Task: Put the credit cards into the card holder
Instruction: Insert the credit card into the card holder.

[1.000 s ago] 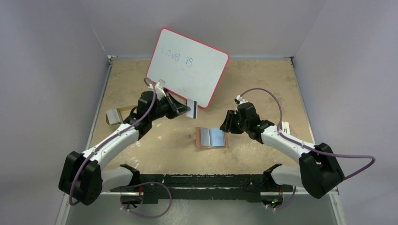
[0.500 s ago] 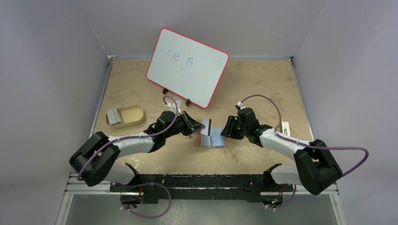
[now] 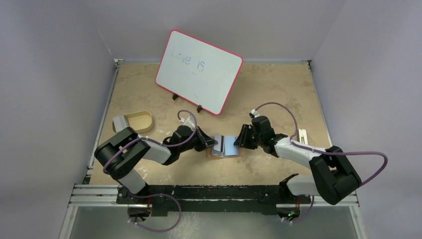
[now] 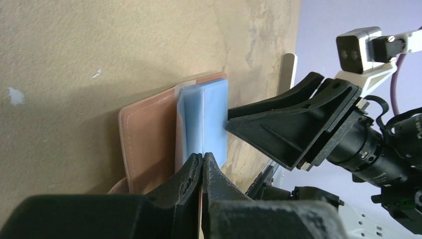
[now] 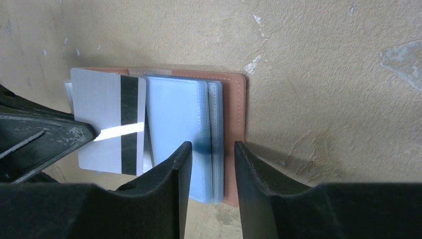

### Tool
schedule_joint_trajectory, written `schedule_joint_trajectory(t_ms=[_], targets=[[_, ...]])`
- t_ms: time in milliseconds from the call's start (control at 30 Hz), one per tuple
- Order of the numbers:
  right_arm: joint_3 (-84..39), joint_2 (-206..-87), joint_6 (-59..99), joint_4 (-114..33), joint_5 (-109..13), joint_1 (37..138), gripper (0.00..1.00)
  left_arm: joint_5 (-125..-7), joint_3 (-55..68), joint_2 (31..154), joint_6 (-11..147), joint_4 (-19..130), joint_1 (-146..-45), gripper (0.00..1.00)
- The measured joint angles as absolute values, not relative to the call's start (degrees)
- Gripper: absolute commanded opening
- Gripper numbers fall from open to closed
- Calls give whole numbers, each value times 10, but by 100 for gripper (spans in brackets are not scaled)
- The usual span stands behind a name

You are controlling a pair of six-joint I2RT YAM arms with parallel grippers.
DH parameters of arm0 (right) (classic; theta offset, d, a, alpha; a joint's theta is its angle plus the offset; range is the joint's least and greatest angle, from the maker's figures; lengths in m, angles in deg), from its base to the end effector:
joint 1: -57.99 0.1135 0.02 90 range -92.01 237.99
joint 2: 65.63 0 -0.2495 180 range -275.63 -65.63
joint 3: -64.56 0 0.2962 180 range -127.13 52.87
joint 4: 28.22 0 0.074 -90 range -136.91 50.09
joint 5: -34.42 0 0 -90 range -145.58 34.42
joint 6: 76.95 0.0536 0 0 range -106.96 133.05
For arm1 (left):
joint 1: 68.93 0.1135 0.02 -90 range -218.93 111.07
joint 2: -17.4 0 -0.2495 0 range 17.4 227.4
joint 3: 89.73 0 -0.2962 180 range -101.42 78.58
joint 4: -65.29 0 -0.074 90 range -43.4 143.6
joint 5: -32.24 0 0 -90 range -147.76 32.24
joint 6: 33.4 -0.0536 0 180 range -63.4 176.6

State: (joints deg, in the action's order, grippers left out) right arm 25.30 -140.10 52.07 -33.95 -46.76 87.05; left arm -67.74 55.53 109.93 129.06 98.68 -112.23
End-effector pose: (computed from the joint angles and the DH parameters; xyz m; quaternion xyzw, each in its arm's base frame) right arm 0.2505 0.1486 0.0999 0.0469 0.9064 0.2897 0.3039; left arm 0.2151 -0.2155 0.0598 -0.1652 0.8223 -0.4959 0.2250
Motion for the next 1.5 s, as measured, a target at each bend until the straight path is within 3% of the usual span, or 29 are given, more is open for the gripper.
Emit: schedule_joint_trajectory(t_ms=[767,1500], targets=[[266,-1409,532,-304,-455,868,37,-613,585,1044,1317,981,-1160,0],[272,-1410,540,-289,-455,868,36,-605,586,1111,1342,1016,-1160,0]])
